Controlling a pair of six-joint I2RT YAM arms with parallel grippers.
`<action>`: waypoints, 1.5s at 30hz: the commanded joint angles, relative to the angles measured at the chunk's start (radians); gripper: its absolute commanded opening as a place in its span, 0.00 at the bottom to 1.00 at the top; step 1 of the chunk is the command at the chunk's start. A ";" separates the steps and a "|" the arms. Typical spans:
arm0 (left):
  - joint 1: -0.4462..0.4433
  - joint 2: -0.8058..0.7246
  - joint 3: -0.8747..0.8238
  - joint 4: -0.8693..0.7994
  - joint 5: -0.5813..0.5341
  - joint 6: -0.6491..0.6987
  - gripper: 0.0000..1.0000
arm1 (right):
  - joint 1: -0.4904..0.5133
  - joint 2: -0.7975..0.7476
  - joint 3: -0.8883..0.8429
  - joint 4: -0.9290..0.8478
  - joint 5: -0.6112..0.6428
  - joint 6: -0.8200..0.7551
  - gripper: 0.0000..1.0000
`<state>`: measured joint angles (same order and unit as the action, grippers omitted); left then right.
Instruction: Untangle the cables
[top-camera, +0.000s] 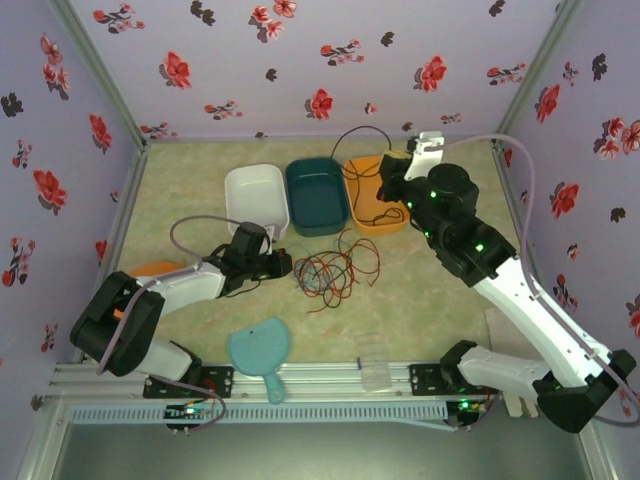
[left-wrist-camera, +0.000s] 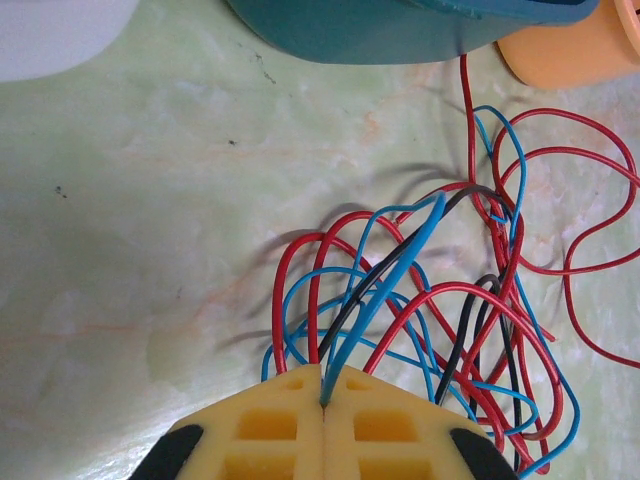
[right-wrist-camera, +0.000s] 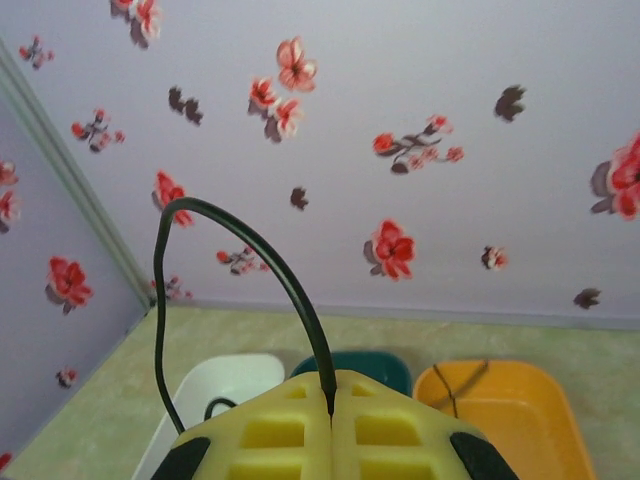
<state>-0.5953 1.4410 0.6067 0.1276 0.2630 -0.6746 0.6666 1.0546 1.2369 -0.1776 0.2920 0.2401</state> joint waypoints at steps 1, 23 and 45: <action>-0.004 0.017 0.008 0.021 0.011 0.012 0.05 | -0.029 -0.005 0.066 -0.016 0.091 0.023 0.00; -0.004 0.018 0.022 0.004 0.015 0.021 0.09 | -0.332 0.337 0.170 -0.241 -0.150 0.326 0.00; -0.003 0.022 0.023 0.009 0.017 0.021 0.08 | -0.415 0.819 0.339 -0.221 -0.281 0.380 0.00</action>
<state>-0.5957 1.4540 0.6125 0.1272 0.2665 -0.6716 0.2665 1.8118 1.5154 -0.4065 0.0238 0.6132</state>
